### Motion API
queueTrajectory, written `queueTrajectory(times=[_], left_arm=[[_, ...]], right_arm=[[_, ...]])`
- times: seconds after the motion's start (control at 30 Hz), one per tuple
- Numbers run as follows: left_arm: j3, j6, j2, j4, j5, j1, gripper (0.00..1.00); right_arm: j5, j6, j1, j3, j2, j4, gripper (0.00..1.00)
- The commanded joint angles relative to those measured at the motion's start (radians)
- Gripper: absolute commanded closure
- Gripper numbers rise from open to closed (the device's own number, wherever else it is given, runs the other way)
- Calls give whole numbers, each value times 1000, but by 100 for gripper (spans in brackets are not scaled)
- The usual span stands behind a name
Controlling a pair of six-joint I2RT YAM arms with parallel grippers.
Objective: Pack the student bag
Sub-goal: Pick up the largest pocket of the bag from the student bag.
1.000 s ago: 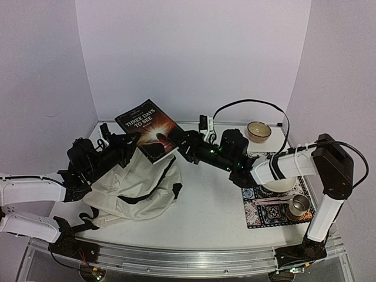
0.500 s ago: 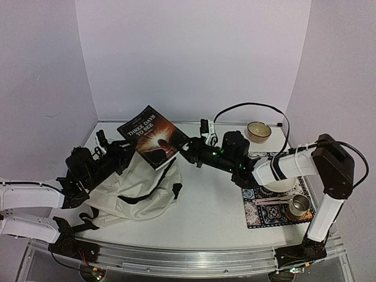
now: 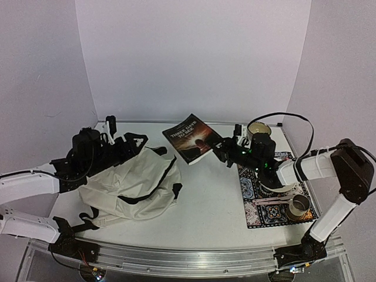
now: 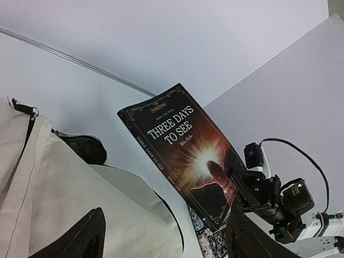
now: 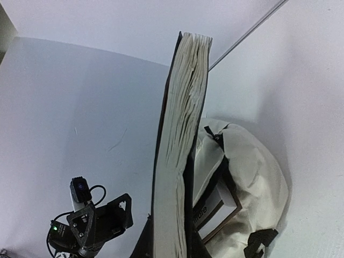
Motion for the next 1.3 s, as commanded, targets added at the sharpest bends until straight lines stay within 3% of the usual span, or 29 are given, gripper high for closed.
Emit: queueTrajectory(times=[0.0, 0.17, 0.37, 0.7, 0.8, 1.1, 1.2, 1.27], left_arm=[[216, 224, 96, -362, -56, -93, 18], [395, 282, 234, -598, -268, -253, 15], [532, 276, 394, -792, -423, -346, 13], [728, 207, 613, -1099, -653, -393, 16], [756, 200, 631, -1145, -690, -392, 26], [817, 249, 607, -1152, -751, -364, 82], [834, 268, 595, -1148, -745, -322, 96], [852, 279, 593, -1147, -741, -294, 100]], right_arm=[[2, 31, -65, -53, -146, 406, 100], [-7, 21, -125, -105, -252, 280, 100], [-15, 9, -135, -137, -328, 159, 100], [-11, -33, -135, -161, -412, -27, 100], [-17, -24, -133, -160, -415, -55, 100], [8, 7, -76, -192, -381, -51, 100], [26, 12, -40, -207, -370, -38, 100], [35, 16, -10, -211, -357, -26, 100]])
